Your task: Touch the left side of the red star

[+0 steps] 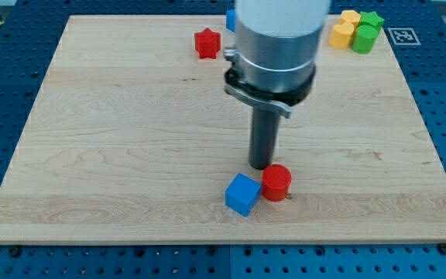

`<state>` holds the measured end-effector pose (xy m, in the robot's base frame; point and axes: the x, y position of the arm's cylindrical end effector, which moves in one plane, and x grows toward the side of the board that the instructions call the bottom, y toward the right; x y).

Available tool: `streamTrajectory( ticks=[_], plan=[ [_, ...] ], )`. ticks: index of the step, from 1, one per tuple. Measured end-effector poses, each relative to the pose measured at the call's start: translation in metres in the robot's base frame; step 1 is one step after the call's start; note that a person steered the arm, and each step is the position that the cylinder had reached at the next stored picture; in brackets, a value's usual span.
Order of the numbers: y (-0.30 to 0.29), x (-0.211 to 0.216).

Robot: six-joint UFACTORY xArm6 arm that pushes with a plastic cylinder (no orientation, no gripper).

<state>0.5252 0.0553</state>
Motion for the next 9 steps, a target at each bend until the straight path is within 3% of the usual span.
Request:
streamTrajectory(
  ticks=[2,3,6,7,9],
  plan=[
    [0.007,0.020],
    [-0.002,-0.021],
    [-0.164,-0.167],
    [-0.189,-0.220],
    [-0.179,-0.267]
  ],
)
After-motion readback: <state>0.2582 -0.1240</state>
